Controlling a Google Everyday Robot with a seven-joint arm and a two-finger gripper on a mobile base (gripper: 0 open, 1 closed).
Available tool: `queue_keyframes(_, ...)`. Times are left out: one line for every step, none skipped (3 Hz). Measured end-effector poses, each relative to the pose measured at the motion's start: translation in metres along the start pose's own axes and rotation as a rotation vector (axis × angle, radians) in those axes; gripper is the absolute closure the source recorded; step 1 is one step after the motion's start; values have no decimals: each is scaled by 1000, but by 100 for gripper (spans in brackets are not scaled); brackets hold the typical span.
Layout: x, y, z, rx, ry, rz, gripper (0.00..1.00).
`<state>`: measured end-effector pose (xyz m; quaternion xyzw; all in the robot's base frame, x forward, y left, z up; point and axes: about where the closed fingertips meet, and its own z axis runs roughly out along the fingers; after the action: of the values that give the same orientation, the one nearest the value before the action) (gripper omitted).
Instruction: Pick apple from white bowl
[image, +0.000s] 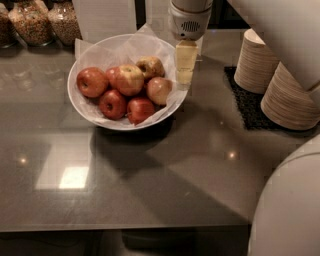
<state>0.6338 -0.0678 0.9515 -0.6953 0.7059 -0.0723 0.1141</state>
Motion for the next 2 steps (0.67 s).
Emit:
queue_keyframes(-20, -15, -71, 139, 26, -1, 0)
queue_keyframes(-31, -23, -73, 171, 10, -14, 0)
